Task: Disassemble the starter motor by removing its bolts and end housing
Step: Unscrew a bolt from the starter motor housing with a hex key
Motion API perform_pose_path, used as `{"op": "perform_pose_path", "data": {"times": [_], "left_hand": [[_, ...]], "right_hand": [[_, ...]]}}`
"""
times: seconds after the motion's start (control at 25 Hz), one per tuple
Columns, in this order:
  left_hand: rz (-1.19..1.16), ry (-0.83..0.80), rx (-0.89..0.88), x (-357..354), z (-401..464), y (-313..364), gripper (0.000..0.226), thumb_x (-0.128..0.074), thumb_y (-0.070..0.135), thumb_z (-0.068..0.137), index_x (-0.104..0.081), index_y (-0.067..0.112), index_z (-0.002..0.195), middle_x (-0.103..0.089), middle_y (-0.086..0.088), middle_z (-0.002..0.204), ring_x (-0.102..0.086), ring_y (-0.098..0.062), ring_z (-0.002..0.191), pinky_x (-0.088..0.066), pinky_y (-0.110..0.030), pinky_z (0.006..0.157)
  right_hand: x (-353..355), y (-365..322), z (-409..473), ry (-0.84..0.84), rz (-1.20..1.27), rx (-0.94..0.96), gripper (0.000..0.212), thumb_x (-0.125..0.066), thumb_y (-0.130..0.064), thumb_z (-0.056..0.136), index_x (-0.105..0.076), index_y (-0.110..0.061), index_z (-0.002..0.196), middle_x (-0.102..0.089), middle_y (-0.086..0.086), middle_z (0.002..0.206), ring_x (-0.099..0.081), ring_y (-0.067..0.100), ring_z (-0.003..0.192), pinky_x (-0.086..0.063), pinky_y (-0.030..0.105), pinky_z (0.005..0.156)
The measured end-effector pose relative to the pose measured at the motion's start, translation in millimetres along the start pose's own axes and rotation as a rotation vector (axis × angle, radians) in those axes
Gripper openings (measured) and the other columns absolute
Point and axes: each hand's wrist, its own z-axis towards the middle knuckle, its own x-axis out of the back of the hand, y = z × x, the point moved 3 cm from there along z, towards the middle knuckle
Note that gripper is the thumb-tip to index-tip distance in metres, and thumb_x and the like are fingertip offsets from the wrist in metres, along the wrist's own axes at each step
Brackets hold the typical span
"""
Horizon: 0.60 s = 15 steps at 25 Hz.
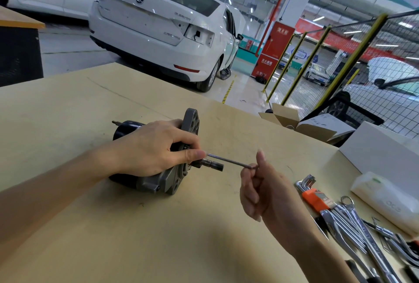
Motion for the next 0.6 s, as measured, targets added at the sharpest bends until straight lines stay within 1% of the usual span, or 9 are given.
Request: {"op": "perform_pose_path", "data": {"times": [0.08, 0.16, 0.24, 0.28, 0.36, 0.4, 0.52, 0.6], "left_hand": [[-0.002, -0.001, -0.001, -0.1, -0.1, -0.4, 0.038, -0.038, 0.076, 0.079, -0.062, 0.049, 0.09, -0.051, 0.018, 0.089, -0.052, 0.001, 0.088, -0.033, -0.012, 0.069], [-0.007, -0.005, -0.001, 0.2, 0.0, -0.8, 0.04, -0.038, 0.077, 0.078, -0.063, 0.049, 0.091, -0.051, 0.018, 0.089, -0.052, 0.002, 0.088, -0.034, -0.013, 0.069], [-0.008, -0.004, 0.001, 0.3, 0.2, -1.1, 0.04, -0.038, 0.077, 0.078, -0.063, 0.049, 0.091, -0.052, 0.018, 0.088, -0.052, 0.002, 0.088, -0.034, -0.013, 0.07], [-0.007, -0.001, 0.001, 0.1, 0.4, -1.2, 0.039, -0.038, 0.077, 0.078, -0.063, 0.05, 0.091, -0.052, 0.017, 0.088, -0.052, 0.001, 0.088, -0.034, -0.014, 0.07], [-0.01, -0.001, 0.0, 0.0, 0.4, -1.0, 0.037, -0.04, 0.076, 0.079, -0.063, 0.05, 0.09, -0.052, 0.017, 0.088, -0.053, 0.001, 0.088, -0.035, -0.013, 0.07], [-0.013, -0.004, -0.002, 0.1, 0.4, -0.9, 0.036, -0.04, 0.076, 0.079, -0.063, 0.05, 0.089, -0.052, 0.018, 0.09, -0.053, 0.001, 0.089, -0.034, -0.012, 0.069], [-0.018, -0.011, -0.008, 0.3, 0.7, -0.2, 0.034, -0.042, 0.076, 0.079, -0.063, 0.051, 0.089, -0.05, 0.025, 0.096, -0.053, 0.0, 0.091, -0.034, -0.011, 0.069], [-0.026, -0.011, -0.009, 0.2, 0.7, -0.5, 0.034, -0.043, 0.076, 0.078, -0.065, 0.052, 0.089, -0.05, 0.024, 0.096, -0.054, -0.002, 0.09, -0.036, -0.014, 0.071]], "right_hand": [[1.0, -2.5, -1.9, 0.006, -0.005, 0.029, 0.049, -0.05, -0.054, 0.089, -0.061, -0.012, 0.066, -0.032, 0.002, 0.053, -0.036, 0.013, 0.042, -0.026, 0.021, 0.04], [1.2, -5.5, -3.5, -0.003, -0.013, 0.039, 0.046, -0.052, -0.053, 0.085, -0.062, -0.015, 0.061, -0.027, 0.005, 0.055, -0.032, 0.012, 0.042, -0.018, 0.025, 0.043], [2.0, -8.3, -5.2, -0.012, -0.041, 0.052, 0.041, -0.056, -0.048, 0.084, -0.061, -0.017, 0.058, -0.025, 0.006, 0.055, -0.03, 0.012, 0.043, -0.015, 0.03, 0.046], [2.6, -10.0, -6.0, -0.007, -0.05, 0.065, 0.037, -0.058, -0.045, 0.083, -0.062, -0.015, 0.061, -0.026, 0.004, 0.054, -0.029, 0.012, 0.043, -0.015, 0.029, 0.046], [4.8, -13.2, -7.3, 0.009, -0.099, 0.1, 0.033, -0.062, -0.042, 0.08, -0.066, -0.011, 0.068, -0.031, 0.001, 0.05, -0.031, 0.012, 0.043, -0.021, 0.023, 0.044], [5.9, -15.0, -8.4, 0.019, -0.178, 0.131, 0.032, -0.062, -0.042, 0.08, -0.069, -0.011, 0.071, -0.034, 0.001, 0.048, -0.033, 0.013, 0.043, -0.025, 0.021, 0.043], [9.8, -19.4, -11.3, 0.06, -0.541, 0.291, 0.029, -0.062, -0.042, 0.082, -0.075, -0.016, 0.08, -0.05, 0.007, 0.046, -0.04, 0.012, 0.042, -0.033, 0.021, 0.044], [12.9, -20.0, -12.4, 0.112, -0.674, 0.403, 0.024, -0.063, -0.036, 0.084, -0.077, -0.016, 0.082, -0.058, 0.008, 0.051, -0.047, 0.011, 0.043, -0.04, 0.025, 0.045]]}}
